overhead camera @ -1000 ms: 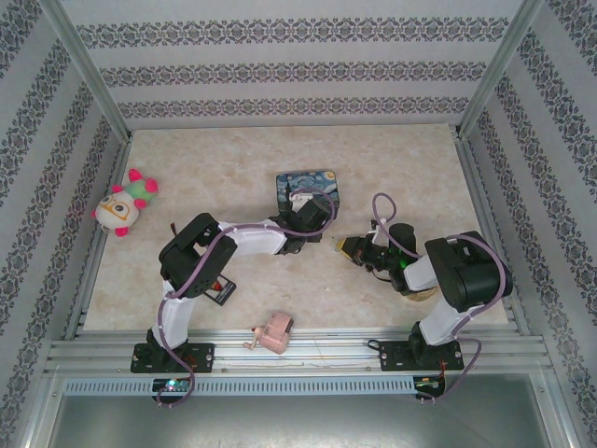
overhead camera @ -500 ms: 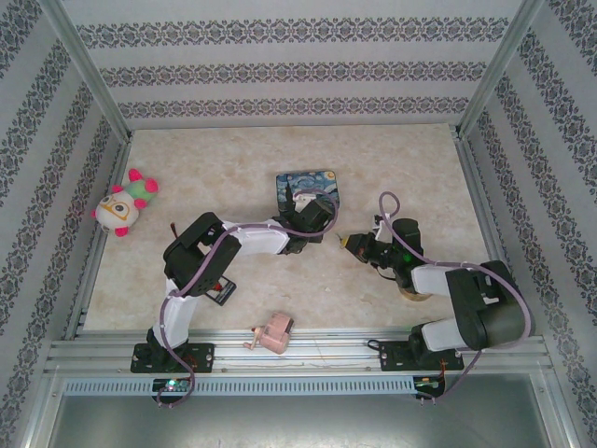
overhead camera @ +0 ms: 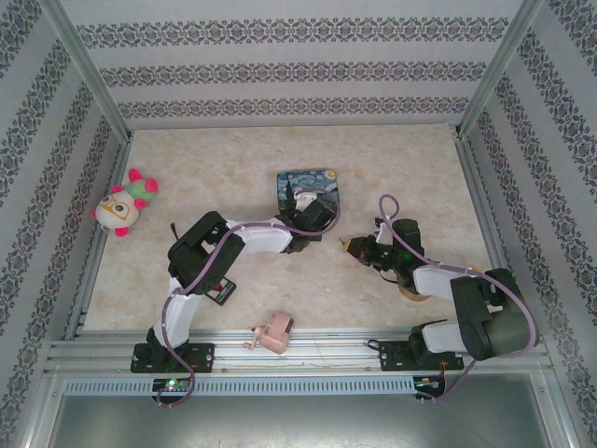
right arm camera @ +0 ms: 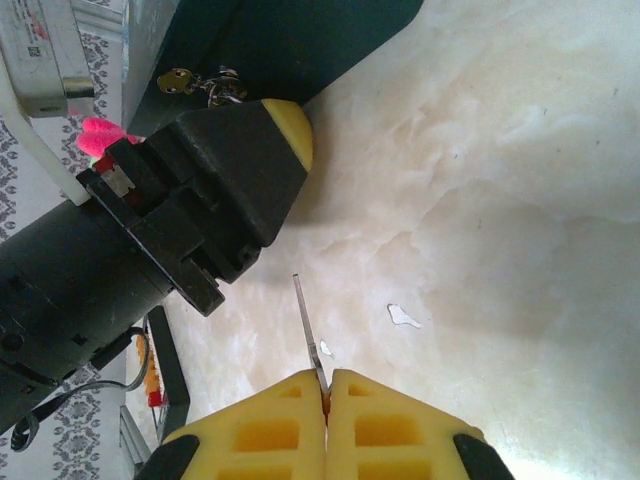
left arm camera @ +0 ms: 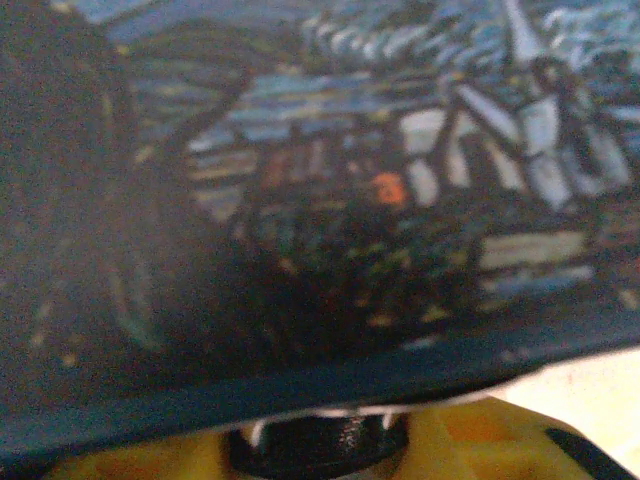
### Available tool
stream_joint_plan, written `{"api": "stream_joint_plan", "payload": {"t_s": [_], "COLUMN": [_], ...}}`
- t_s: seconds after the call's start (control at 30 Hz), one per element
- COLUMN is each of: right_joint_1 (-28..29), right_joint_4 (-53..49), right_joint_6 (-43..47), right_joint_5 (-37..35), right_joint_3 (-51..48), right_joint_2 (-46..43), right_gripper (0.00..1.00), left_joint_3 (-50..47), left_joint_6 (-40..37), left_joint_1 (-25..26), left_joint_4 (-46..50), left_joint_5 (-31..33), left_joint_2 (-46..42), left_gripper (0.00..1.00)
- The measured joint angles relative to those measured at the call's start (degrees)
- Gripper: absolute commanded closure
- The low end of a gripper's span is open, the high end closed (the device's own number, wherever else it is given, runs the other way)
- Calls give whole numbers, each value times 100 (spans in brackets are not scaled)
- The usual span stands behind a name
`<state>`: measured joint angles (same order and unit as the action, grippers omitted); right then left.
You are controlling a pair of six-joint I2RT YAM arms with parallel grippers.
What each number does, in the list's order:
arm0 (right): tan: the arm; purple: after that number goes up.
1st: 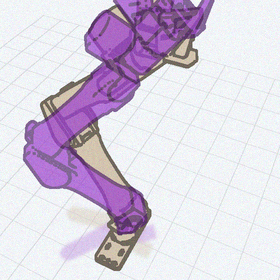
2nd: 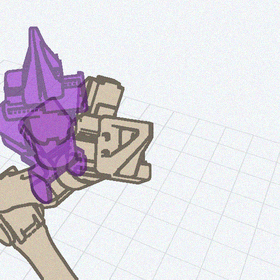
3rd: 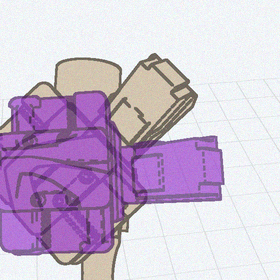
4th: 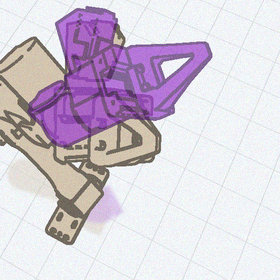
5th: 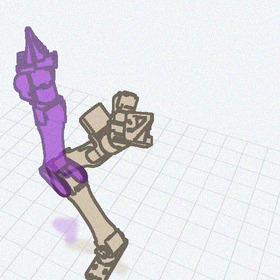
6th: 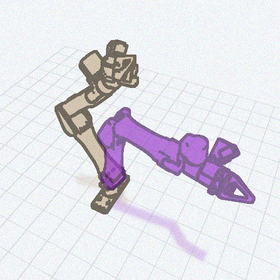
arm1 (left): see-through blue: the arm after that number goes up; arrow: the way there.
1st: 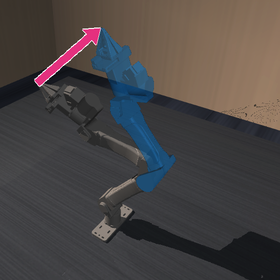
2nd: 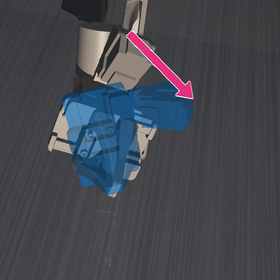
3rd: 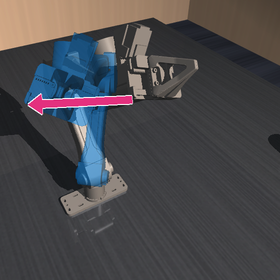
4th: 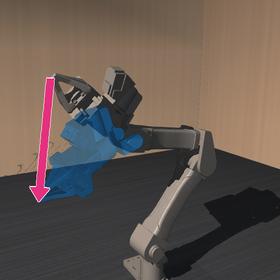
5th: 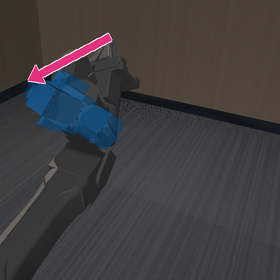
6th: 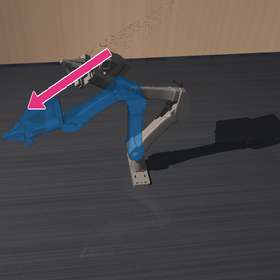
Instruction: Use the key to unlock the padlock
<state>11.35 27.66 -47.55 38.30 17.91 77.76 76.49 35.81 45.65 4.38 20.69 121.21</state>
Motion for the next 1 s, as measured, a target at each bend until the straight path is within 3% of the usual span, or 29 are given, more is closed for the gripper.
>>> {"api": "stream_joint_plan", "payload": {"t_s": [0.27,0.53,0.77,1.0], "right_joint_1": [4,199,503,656], "right_joint_4": [-48,-42,332,918], "right_joint_6": [192,560,621,616], "right_joint_5": [-74,-328,-586,-896], "right_joint_3": [0,-2,-15,-96], "right_joint_2": [0,11,461,955], "right_gripper": [100,100,100,100], "left_joint_3": [42,-87,-450,-841], "left_joint_6": [-96,87,988,1932], "left_joint_1": [-2,-103,-155,-221], "left_joint_4": [-4,-190,-592,-1303], "left_joint_5": [-98,-715,-1742,-2264], "left_joint_2": [11,-118,-374,-474], "left_gripper": [84,87,89,89]}}
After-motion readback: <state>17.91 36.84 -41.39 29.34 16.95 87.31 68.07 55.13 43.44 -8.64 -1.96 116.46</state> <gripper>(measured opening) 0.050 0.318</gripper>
